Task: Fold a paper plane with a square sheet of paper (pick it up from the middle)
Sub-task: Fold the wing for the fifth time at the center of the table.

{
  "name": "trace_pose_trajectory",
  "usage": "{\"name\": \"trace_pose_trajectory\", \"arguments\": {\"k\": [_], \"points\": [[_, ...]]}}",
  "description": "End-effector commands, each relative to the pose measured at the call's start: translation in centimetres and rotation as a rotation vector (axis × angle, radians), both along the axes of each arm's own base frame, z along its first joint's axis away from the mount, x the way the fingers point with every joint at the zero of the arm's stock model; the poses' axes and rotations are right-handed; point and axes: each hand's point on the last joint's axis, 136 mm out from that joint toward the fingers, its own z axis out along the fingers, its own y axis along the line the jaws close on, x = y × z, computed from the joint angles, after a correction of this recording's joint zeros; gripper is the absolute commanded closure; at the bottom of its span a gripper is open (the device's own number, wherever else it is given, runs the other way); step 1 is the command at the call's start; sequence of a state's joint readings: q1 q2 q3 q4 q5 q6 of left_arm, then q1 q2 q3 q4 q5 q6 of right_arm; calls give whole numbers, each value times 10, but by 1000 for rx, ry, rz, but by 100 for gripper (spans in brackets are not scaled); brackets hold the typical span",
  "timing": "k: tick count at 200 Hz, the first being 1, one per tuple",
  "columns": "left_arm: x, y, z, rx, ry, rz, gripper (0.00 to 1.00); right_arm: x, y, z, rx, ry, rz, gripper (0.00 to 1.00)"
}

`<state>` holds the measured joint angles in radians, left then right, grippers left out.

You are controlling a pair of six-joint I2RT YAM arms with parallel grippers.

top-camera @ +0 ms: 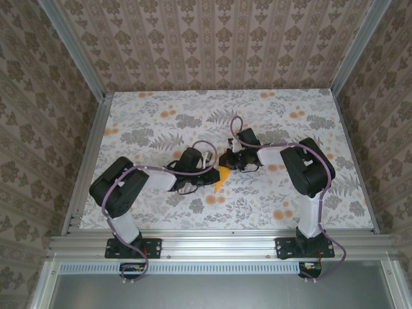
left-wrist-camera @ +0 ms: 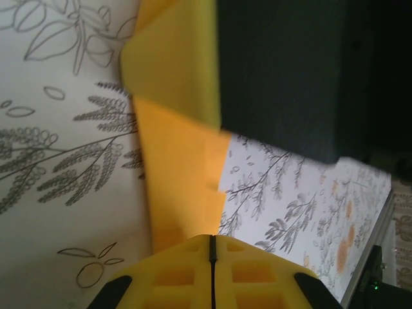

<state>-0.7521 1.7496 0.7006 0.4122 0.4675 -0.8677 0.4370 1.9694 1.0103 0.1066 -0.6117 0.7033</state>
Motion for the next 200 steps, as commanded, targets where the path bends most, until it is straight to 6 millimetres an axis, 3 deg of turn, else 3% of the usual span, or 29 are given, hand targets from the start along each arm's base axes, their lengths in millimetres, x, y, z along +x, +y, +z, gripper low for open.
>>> {"name": "trace_pose_trajectory", "arguments": {"k": [1, 63, 93, 132, 156, 200], "points": [[5, -1, 3, -13, -8, 35, 92, -14, 4, 0, 25, 41, 2, 92], [-8, 10, -36, 90, 59, 30, 97, -9, 6, 10, 23, 22, 6, 92], [-20, 15, -48, 140, 80, 5, 99, 5, 1, 35, 14, -45, -21, 89], [-26, 20, -55, 174, 84, -7, 100, 24, -24, 66, -103, -155, -140, 88], [-27, 21, -56, 184, 82, -13, 100, 20, -18, 65, -124, -151, -115, 89], [-29, 24, -59, 196, 79, -15, 100, 6, 2, 43, -138, -87, -78, 91]]}}
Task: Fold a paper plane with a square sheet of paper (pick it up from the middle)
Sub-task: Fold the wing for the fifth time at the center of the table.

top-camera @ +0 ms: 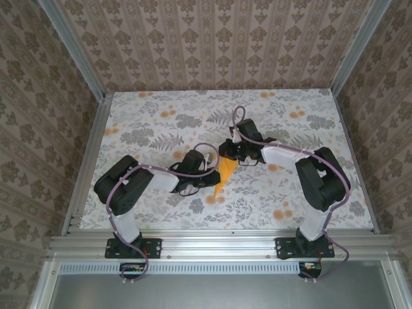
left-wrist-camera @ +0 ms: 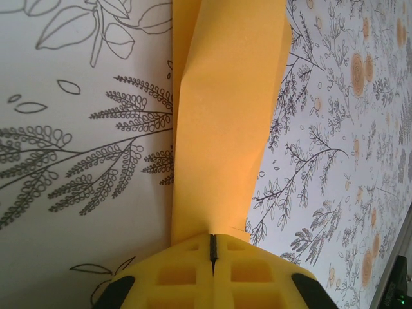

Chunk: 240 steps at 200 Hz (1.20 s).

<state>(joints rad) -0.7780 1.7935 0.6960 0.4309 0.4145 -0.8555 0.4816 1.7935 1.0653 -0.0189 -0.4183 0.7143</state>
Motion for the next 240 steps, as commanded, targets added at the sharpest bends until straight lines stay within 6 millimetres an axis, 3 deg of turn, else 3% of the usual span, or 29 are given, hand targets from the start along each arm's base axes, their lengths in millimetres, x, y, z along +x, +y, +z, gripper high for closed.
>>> {"name": "trace_pose_trajectory", "arguments": {"k": [1, 40, 73, 144, 204, 240], "points": [[-26, 25, -41, 147, 93, -18, 100, -11, 4, -22, -50, 71, 1, 91], [-25, 25, -41, 149, 90, -16, 100, -18, 10, -41, -50, 136, -9, 92], [-27, 27, -42, 151, 91, -15, 100, -20, 1, -60, -84, 175, -36, 93], [-38, 35, -49, 179, 118, -28, 100, 5, -27, -84, -116, 147, -58, 93], [-54, 32, -57, 211, 130, -79, 100, 45, -50, -90, -53, 110, -90, 92], [-55, 31, -57, 216, 123, -85, 100, 66, -55, -62, -50, 45, -85, 91]]}}
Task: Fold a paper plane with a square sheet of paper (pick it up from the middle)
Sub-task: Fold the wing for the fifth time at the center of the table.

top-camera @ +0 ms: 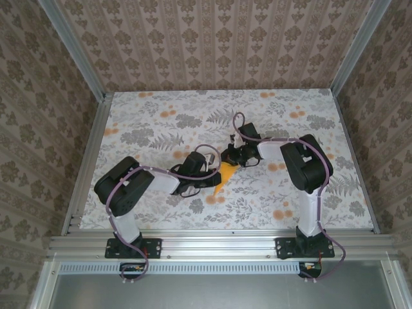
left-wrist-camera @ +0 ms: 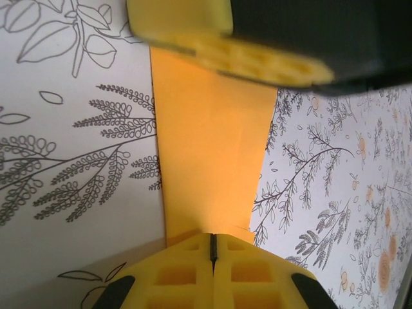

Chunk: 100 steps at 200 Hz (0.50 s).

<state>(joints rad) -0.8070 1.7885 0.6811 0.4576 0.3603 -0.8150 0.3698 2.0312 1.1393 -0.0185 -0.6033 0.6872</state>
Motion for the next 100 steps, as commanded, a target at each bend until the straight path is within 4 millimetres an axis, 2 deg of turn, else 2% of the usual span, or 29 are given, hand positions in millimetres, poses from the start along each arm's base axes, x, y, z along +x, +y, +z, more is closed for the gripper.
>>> {"name": "trace_pose_trajectory", "arguments": {"k": [1, 24, 42, 71, 100], "points": [[-53, 33, -56, 198, 190, -61, 100, 50, -37, 5, -116, -147, -99, 91], [-52, 31, -55, 202, 184, -64, 100, 55, -36, 31, -117, -189, -80, 89], [-49, 29, -52, 198, 179, -63, 100, 48, -33, 49, -95, -203, -68, 87], [-43, 20, -40, 174, 157, -67, 100, 18, -31, 61, -82, -181, -56, 84], [-36, 12, -24, 147, 132, -70, 100, -21, -19, 56, -62, -134, -12, 80]]}}
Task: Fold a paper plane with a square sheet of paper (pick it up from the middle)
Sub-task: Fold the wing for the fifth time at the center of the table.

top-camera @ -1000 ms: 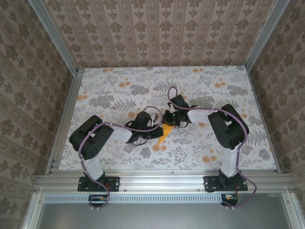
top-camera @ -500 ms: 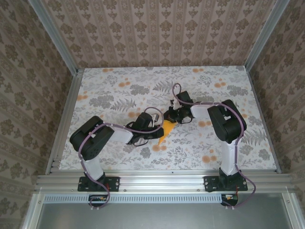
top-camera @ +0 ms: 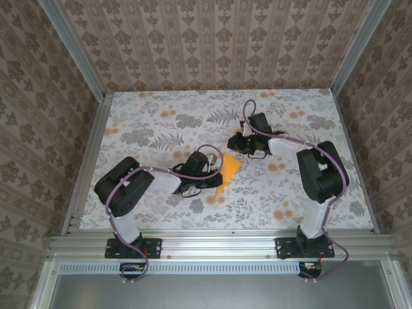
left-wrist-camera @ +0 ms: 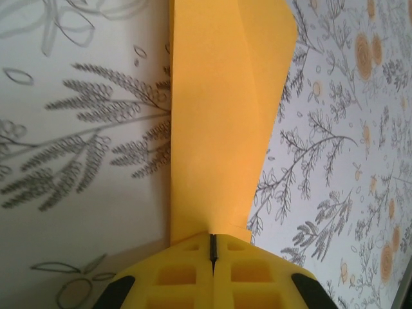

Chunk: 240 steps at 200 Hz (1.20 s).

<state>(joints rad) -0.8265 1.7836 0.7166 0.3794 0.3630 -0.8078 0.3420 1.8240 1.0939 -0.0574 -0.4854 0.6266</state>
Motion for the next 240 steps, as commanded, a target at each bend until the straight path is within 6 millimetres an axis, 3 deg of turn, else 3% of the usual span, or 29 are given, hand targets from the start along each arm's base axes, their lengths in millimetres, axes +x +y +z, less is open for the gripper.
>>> {"name": "trace_pose_trajectory", "arguments": {"k": [1, 29, 70, 110, 126, 162, 240], "points": [[-29, 17, -25, 119, 107, -45, 100, -34, 9, -5, 0, 59, 45, 80], [-24, 13, -15, 101, 88, -43, 100, -53, 29, -14, 34, 114, 105, 81], [-22, 11, -11, 90, 81, -36, 100, -47, 44, -38, 86, 183, 122, 85], [-23, 6, 1, 27, 76, -43, 95, -46, 41, -62, 62, 224, 104, 87], [-29, 6, 3, 7, 82, -56, 94, -46, 39, -69, 51, 232, 94, 87], [-48, 22, -14, 28, 125, -55, 94, -45, 37, -79, 48, 249, 82, 87], [-93, 36, -28, 76, 172, -152, 94, -42, 35, -81, 39, 252, 79, 87]]}}
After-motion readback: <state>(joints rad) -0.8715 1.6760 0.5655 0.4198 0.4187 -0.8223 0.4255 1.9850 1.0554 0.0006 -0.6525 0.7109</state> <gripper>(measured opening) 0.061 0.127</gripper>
